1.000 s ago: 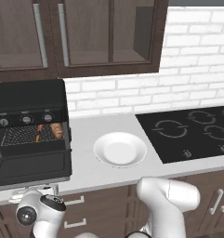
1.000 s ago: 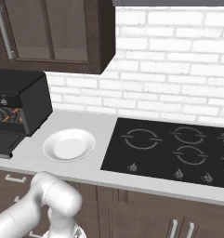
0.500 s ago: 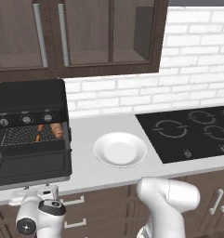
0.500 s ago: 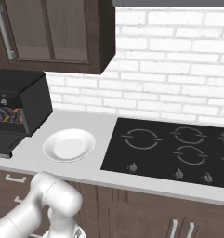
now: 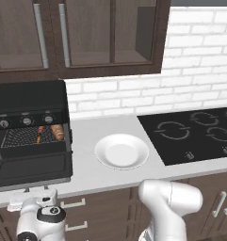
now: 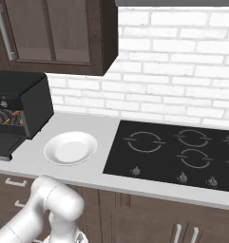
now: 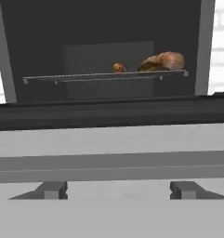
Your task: Pick up the kebab skewer and baguette bread, and place them inside the toaster oven. Close the toaster oven door and start by setting the timer.
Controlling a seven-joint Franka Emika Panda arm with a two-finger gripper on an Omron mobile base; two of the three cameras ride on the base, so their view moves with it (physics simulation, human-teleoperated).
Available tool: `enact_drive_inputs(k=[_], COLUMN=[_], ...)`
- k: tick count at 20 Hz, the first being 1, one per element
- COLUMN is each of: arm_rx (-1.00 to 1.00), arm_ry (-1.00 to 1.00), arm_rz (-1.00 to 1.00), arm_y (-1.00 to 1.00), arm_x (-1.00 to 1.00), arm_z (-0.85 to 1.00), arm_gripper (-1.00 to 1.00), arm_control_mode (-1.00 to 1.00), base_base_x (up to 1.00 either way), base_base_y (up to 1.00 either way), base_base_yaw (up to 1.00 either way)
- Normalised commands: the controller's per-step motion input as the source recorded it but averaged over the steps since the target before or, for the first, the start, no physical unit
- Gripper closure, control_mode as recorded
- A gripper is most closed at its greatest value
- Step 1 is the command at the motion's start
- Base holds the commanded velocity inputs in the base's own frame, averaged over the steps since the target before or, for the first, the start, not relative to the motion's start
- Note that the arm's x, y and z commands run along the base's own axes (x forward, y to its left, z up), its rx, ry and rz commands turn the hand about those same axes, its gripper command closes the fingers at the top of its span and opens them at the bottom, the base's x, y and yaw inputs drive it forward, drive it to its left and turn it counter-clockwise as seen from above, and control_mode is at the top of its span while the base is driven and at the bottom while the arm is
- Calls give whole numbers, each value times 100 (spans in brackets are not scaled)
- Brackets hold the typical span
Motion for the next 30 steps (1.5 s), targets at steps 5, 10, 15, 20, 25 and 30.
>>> enact_drive_inputs(k=[5,10,15,20,25,30], arm_rx=[5,5,5,8,7,7], arm_ry=[-10,-6,-3,-2,0,-2], arm_rz=[0,0,0,0,0,0], arm_y=[0,0,0,0,0,0], arm_x=[24,31,35,41,46,41], arm_z=[55,56,51,42,34,40], arm_gripper=[-100,-100,-100,-100,-100,-100], arm_control_mode=[-100,-100,-100,-100,-100,-100], base_base_x=[0,0,0,0,0,0], base_base_y=[0,0,0,0,0,0], base_base_yaw=[0,0,0,0,0,0])
